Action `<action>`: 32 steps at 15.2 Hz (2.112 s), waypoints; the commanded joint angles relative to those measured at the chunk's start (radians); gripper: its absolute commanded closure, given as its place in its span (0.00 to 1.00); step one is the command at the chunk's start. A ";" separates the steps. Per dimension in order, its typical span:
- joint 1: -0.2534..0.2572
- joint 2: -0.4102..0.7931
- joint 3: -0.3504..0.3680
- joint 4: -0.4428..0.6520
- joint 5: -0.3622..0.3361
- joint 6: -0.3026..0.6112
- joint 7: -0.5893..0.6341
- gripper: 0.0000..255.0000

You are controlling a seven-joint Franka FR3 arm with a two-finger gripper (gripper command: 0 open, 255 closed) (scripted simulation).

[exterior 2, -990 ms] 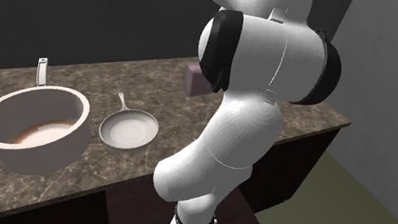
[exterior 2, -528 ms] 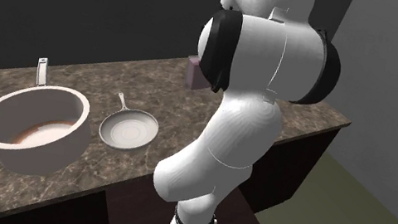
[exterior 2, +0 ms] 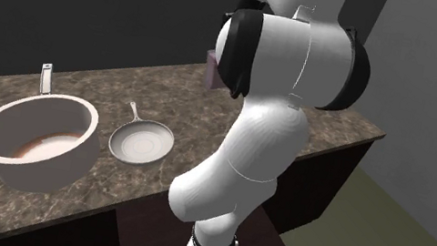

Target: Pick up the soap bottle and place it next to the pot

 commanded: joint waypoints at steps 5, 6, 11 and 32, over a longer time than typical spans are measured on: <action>0.005 0.024 -0.005 0.103 0.009 -0.080 0.014 1.00; 0.006 0.027 -0.006 0.115 0.010 -0.088 0.015 1.00; 0.015 -0.124 0.107 -0.036 -0.023 -0.050 0.143 1.00; 0.087 -0.469 0.562 -0.334 0.104 0.019 0.632 1.00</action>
